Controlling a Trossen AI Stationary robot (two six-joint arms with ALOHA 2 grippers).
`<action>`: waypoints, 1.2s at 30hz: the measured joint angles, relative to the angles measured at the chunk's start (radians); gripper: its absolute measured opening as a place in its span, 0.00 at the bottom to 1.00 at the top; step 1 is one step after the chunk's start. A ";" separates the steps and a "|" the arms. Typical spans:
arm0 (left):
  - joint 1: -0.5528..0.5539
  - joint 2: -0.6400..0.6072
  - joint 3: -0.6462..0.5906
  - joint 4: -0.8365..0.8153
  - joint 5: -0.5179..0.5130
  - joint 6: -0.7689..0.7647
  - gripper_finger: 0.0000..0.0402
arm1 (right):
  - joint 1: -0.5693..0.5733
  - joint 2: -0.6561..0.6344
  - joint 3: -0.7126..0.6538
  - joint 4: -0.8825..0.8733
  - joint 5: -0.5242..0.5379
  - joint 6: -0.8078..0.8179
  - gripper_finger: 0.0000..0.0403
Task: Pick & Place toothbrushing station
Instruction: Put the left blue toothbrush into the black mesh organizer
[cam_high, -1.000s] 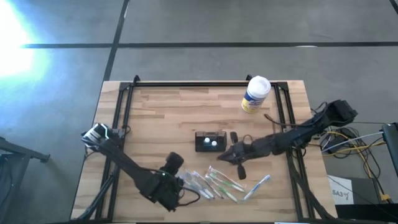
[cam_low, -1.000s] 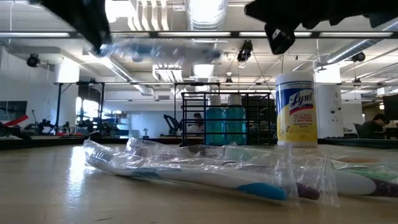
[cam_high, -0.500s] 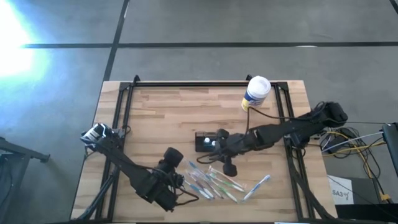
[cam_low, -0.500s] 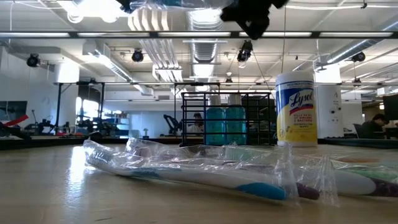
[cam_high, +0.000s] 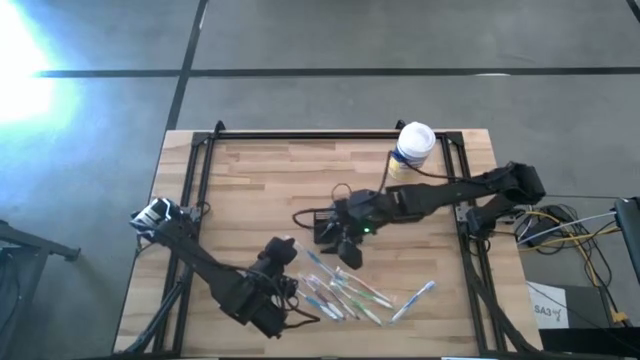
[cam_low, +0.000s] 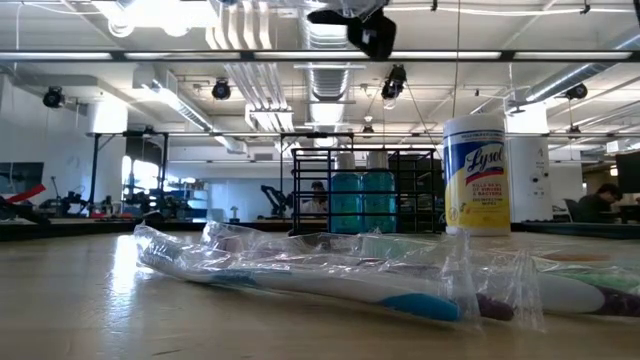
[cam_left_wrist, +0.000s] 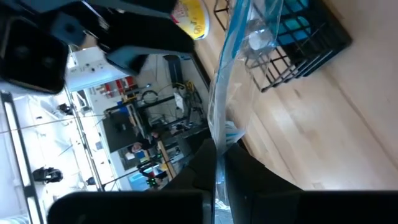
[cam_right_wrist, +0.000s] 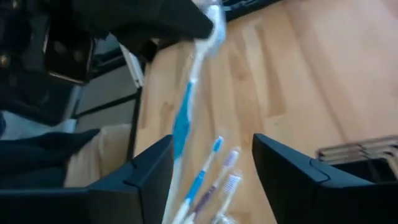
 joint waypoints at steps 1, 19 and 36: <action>0.003 0.000 0.000 0.000 0.000 0.002 0.05 | -0.006 0.020 0.012 -0.003 -0.026 -0.002 0.53; 0.005 0.001 -0.001 0.000 0.011 -0.005 0.05 | -0.041 0.176 0.149 -0.024 -0.143 -0.116 0.37; -0.042 0.002 0.037 0.002 -0.034 -0.005 0.17 | -0.038 0.155 0.148 -0.051 -0.111 -0.239 0.06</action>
